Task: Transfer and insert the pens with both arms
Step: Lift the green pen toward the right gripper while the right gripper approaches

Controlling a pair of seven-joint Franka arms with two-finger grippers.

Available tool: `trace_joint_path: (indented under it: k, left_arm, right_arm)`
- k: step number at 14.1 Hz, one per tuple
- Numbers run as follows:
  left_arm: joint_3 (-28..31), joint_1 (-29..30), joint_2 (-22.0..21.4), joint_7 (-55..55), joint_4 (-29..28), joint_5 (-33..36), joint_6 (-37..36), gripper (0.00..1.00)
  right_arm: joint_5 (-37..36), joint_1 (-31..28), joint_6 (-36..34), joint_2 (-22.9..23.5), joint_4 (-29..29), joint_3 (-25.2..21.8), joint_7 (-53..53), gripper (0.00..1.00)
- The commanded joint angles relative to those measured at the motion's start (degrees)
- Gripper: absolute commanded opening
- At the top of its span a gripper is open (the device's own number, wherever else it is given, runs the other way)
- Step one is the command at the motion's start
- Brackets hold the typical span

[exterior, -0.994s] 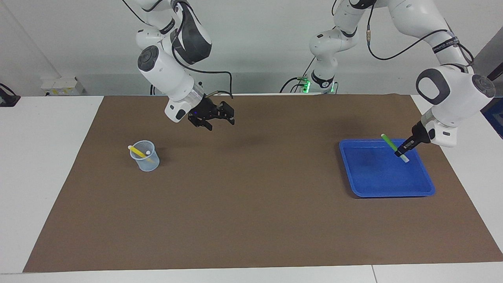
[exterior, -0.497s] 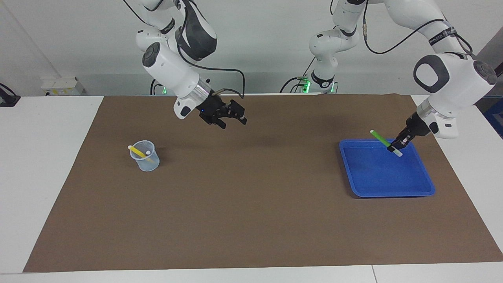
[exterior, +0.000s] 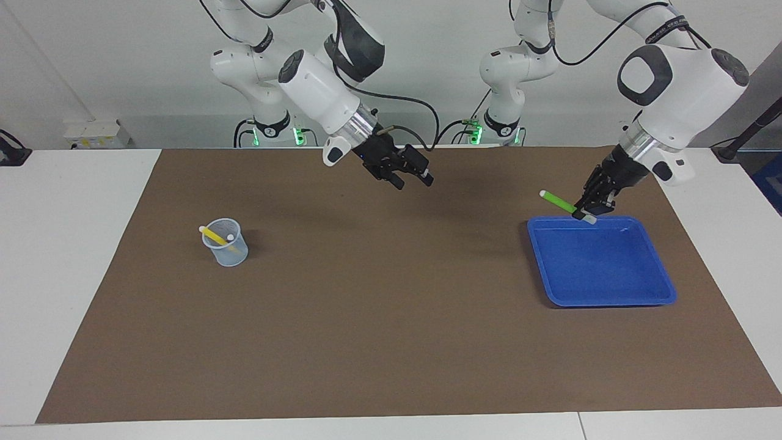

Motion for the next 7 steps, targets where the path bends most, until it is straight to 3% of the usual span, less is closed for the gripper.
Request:
trace_joint_path:
  k: [1,3,7]
  left_arm:
    - [0.6,-2.2,-2.8,-8.7,-1.3,-1.6,-1.2,0.00]
    - [0.6,-4.1,-3.9,-13.4,-2.0,-1.9,-1.1,0.00]
    - [0.6,-6.3,-6.1,-18.9,-4.9,-4.2,-0.6,0.00]
  right_arm:
    - [4.0,3.3,6.2,0.9,0.0,0.1,2.5,1.00]
    - [7.7,6.0,9.1,1.0,0.2,0.1,3.5,1.00]
    - [8.4,8.4,13.4,1.6,0.6,0.1,6.5,1.00]
